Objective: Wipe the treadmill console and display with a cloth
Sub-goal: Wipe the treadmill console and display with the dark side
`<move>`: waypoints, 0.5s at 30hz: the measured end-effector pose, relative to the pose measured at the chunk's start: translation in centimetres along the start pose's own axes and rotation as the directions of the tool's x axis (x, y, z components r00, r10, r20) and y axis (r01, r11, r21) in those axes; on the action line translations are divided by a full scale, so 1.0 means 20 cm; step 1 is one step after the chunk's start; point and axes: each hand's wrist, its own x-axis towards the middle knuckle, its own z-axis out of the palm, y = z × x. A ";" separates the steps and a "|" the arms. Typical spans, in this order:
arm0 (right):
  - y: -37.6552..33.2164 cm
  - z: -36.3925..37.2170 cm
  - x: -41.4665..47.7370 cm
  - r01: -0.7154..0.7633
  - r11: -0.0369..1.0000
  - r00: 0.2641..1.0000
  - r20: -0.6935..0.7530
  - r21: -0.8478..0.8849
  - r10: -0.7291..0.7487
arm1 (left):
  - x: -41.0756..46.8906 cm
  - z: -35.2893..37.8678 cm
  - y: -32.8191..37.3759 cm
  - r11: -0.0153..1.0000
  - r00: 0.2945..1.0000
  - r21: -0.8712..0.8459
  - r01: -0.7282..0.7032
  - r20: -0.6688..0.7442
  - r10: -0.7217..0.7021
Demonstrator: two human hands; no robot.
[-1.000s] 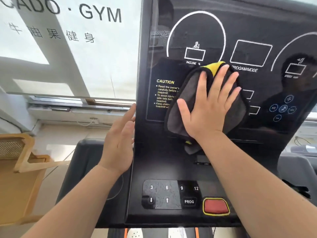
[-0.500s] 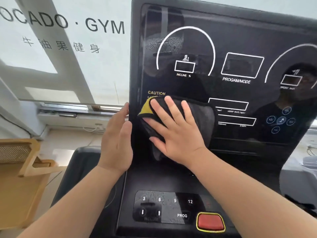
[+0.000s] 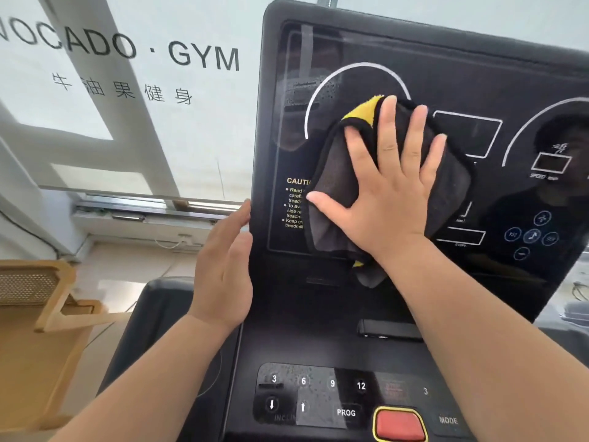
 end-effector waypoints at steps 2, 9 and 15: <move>-0.06 -0.01 0.06 0.032 0.999 0.999 -0.013 -0.007 -0.032 | -0.01 0.01 0.00 1.000 1.000 -0.017 0.013 -0.004 -0.013; -0.25 0.07 -0.14 0.325 0.945 0.943 0.057 0.037 -0.327 | -0.03 0.01 0.05 0.998 1.000 -0.051 0.020 -0.008 -0.021; -0.08 0.14 -0.40 0.420 0.907 0.903 0.089 0.030 -0.421 | -0.02 0.00 0.11 0.988 0.997 -0.130 0.080 -0.004 -0.081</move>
